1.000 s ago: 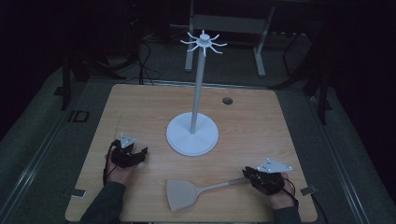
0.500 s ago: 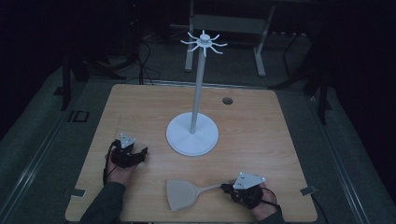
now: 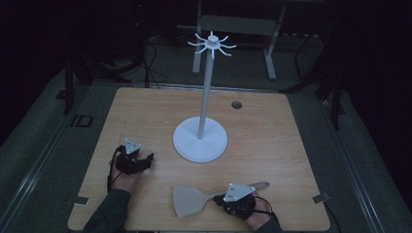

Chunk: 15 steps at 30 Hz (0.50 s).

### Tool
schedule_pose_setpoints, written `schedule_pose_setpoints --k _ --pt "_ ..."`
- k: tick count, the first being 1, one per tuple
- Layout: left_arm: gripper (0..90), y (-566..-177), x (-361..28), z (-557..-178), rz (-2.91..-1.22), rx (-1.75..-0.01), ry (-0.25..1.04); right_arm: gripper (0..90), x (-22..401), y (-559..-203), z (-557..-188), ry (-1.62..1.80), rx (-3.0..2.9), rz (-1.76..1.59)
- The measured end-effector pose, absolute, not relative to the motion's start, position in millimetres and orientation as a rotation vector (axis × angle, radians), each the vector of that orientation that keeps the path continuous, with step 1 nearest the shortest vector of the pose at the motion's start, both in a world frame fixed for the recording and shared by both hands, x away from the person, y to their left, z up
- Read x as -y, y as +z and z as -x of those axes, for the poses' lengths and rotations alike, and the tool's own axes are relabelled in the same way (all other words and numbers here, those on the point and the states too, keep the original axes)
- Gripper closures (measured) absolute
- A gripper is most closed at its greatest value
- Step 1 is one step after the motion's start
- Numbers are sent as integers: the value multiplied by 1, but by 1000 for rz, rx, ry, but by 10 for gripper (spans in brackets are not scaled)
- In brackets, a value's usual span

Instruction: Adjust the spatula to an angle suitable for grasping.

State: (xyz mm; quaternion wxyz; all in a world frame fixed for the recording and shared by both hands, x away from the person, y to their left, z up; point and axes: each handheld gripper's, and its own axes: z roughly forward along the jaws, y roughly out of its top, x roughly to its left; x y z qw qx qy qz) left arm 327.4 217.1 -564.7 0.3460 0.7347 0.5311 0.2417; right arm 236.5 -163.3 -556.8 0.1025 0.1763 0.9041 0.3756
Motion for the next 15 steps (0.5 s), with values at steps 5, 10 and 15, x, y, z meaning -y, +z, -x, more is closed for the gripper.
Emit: schedule_pose_setpoints --k 5,10,15 --pt "370 -565 -217 -327 -1908 -1378 629 873 153 -557 -239 1104 -2661 -497" --pt "370 -565 -217 -327 -1908 -1379 628 876 142 -557 -249 1111 -2652 -499" --pt "369 -565 -217 -327 -1904 -1381 627 876 127 -558 -263 1115 -2640 -494"
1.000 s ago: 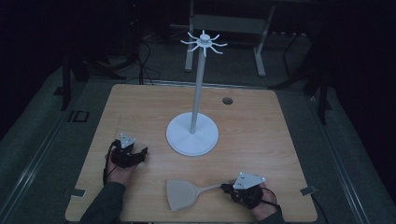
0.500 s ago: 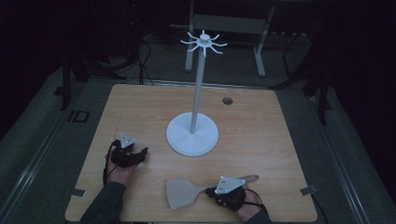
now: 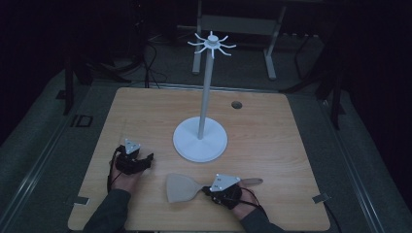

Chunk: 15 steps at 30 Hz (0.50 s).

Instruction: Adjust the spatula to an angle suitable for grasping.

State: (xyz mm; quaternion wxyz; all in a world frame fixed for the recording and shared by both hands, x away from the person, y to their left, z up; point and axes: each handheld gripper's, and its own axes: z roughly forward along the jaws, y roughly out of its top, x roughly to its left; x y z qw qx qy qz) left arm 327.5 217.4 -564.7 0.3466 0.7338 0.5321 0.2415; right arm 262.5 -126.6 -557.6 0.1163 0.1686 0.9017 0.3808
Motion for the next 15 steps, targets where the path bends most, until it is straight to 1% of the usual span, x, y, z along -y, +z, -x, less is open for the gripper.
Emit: schedule_pose_setpoints --k 6,7,11,15 --pt "369 -565 -218 -327 -1901 -1379 623 877 112 -557 -275 1119 -2640 -498" --pt "369 -565 -218 -327 -1902 -1378 622 877 104 -557 -282 1125 -2641 -499" --pt "369 -565 -218 -328 -1901 -1378 622 881 95 -558 -292 1142 -2639 -521" --pt "369 -565 -218 -327 -1898 -1377 619 851 96 -556 -294 1137 -2636 -529"
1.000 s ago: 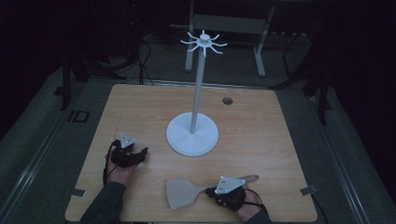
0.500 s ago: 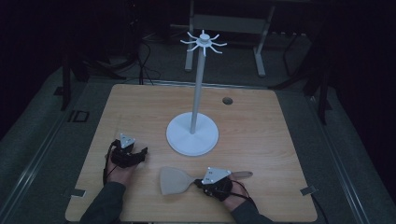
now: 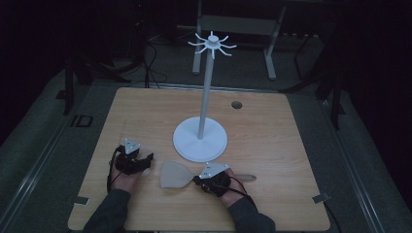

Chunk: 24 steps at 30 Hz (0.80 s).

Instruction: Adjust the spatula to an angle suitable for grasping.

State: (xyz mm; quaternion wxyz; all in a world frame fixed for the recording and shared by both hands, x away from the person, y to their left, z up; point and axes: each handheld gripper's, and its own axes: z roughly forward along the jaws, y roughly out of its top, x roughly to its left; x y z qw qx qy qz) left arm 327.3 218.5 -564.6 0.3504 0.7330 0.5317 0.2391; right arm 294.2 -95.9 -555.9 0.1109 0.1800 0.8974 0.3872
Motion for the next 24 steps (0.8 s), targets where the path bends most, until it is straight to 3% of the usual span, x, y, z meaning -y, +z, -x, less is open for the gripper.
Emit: schedule_pose_setpoints --k 5,16,24 --pt "369 -565 -219 -327 -1898 -1377 620 848 128 -543 -286 1144 -2565 -596" --pt "369 -565 -218 -327 -1903 -1382 629 896 263 -537 -283 1004 -2292 -1119" --pt "370 -565 -218 -327 -1898 -1380 628 897 277 -550 -283 945 -2280 -1217"
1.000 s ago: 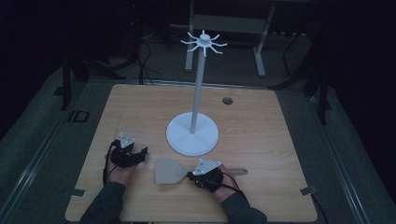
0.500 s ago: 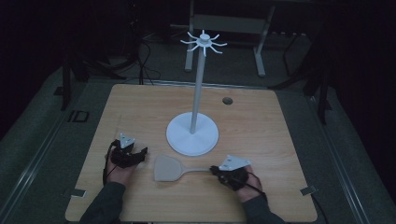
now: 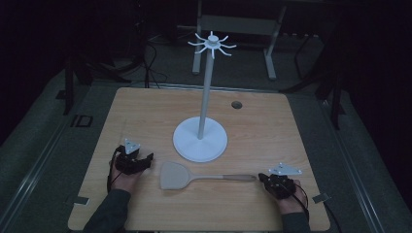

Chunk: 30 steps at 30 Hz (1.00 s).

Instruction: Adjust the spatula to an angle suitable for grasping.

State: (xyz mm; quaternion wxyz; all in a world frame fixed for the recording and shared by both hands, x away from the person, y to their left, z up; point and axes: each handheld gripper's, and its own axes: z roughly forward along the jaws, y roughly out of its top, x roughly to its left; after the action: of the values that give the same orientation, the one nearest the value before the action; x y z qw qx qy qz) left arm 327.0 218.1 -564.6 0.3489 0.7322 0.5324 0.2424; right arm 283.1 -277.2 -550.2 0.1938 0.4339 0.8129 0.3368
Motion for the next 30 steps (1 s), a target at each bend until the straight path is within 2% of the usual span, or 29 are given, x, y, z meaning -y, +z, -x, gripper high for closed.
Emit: schedule_pose_setpoints --k 15,22,30 --pt "370 -564 -221 -326 -1879 -1379 632 900 251 -555 -291 943 -2262 -1226" --pt "375 -556 -232 -322 -1805 -1380 623 900 232 -556 -300 975 -2272 -1218" --pt "387 -545 -239 -314 -1807 -1332 612 900 211 -560 -311 1042 -2281 -1224"
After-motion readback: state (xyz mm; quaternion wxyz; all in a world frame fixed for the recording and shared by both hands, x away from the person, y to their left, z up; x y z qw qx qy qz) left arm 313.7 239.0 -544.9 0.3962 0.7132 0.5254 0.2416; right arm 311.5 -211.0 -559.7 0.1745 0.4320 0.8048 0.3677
